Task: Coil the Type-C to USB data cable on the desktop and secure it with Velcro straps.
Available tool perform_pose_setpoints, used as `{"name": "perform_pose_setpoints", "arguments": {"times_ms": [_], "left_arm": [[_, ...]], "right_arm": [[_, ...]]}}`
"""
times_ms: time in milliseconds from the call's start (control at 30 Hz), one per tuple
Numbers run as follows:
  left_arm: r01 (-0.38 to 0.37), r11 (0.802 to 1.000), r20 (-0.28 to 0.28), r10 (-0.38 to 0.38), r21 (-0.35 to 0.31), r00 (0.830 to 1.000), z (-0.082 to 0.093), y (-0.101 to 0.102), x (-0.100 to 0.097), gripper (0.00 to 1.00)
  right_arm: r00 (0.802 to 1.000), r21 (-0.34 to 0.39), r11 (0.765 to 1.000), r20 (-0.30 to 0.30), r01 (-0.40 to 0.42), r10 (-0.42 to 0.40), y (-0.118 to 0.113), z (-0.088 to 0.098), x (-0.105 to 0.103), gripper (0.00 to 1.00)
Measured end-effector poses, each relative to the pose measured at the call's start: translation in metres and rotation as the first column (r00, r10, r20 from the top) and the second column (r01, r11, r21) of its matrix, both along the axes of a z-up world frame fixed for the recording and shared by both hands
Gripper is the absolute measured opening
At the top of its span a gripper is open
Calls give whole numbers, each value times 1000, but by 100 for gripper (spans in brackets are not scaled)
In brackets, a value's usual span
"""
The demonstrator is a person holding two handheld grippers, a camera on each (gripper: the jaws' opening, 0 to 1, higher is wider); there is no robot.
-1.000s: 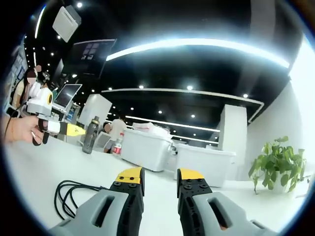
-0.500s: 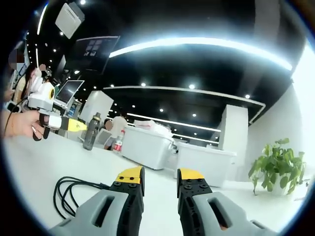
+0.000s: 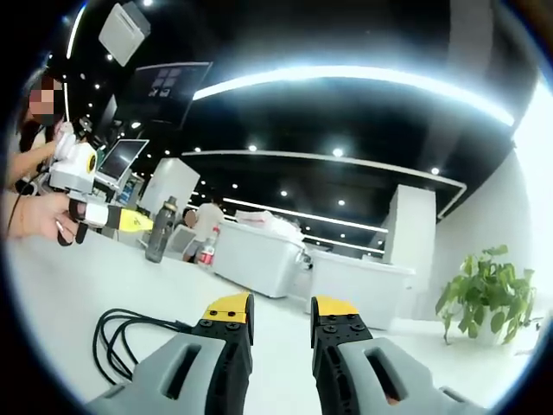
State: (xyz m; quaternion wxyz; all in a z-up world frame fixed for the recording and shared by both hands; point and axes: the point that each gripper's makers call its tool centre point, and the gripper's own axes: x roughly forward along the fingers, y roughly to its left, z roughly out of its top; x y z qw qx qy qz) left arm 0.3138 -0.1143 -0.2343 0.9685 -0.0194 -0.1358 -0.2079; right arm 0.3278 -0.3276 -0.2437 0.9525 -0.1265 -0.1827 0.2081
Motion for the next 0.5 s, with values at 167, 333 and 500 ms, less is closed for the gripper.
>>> {"name": "perform_pose_setpoints", "arguments": {"times_ms": [167, 333, 500], "left_arm": [[-4, 1000, -5, 4, 9, 1000, -2, 0, 1, 16], [-9, 1000, -12, 9, 21, 1000, -4, 0, 2, 16], [-13, 1000, -12, 13, 27, 1000, -5, 1, 3, 17]], "right_arm": [[1000, -8, 1000, 3, 6, -6, 0, 0, 0, 25], [1000, -9, 1000, 3, 7, -7, -1, 0, -1, 25], [1000, -15, 1000, 9, 8, -8, 0, 1, -2, 25]]}}
